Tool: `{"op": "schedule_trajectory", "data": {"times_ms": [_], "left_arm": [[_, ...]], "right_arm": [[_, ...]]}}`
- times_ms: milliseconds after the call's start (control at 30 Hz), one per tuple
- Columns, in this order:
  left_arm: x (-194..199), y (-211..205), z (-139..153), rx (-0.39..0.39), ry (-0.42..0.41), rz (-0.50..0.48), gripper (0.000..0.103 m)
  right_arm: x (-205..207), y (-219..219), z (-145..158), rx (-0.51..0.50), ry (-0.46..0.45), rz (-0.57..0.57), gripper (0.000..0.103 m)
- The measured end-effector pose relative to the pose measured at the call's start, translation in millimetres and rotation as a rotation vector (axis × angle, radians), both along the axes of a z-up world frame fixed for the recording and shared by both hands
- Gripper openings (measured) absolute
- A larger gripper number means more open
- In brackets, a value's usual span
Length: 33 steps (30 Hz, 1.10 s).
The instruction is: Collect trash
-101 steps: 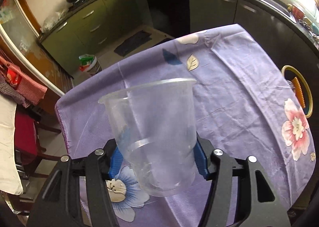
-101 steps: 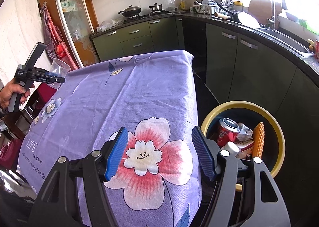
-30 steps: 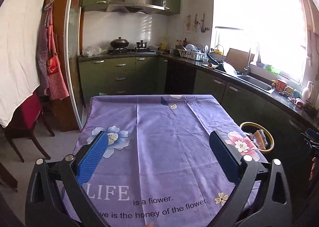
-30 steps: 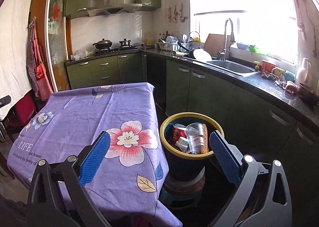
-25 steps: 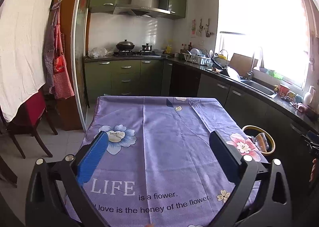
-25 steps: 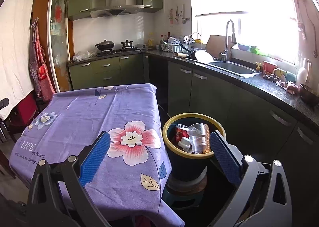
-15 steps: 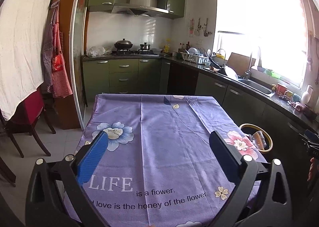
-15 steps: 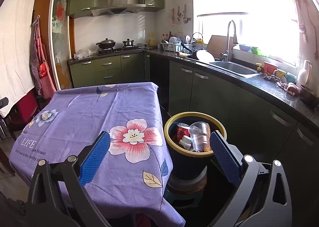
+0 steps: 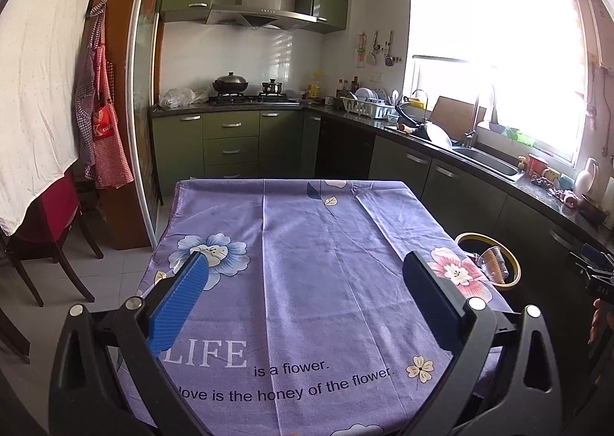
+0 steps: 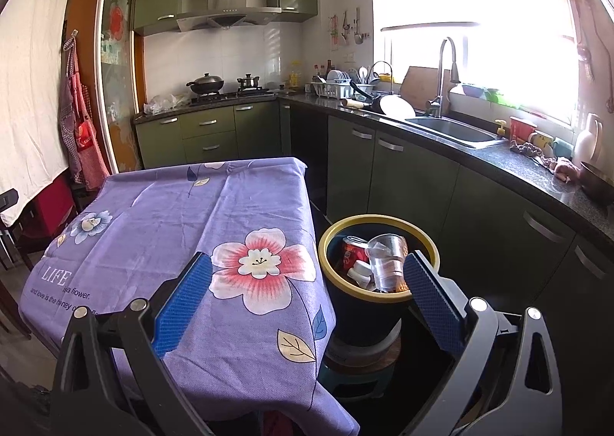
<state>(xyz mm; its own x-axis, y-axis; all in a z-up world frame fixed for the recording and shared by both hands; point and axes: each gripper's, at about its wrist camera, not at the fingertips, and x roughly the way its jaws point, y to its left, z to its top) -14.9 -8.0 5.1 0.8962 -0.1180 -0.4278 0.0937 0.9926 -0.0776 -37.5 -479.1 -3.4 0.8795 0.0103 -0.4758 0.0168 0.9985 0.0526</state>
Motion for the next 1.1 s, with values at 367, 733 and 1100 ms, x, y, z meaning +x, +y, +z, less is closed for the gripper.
{"op": "schedule_trajectory", "data": {"times_ms": [367,733,1100], "left_arm": [[0.7,-1.7,-1.2,0.01,0.003,-0.007,0.096],[0.6,-2.7,-2.7,0.011,0.006,-0.017,0.096],[2.3,-3.4,-4.5,0.005,0.015,-0.027,0.096]], "right_arm": [[1.5,0.9,-2.9,0.004,0.005,-0.001,0.098],[2.4,2.7,-6.3,0.01,0.006,-0.002,0.098],[3.6,4.9,-6.5,0.008,0.011,0.0,0.098]]}}
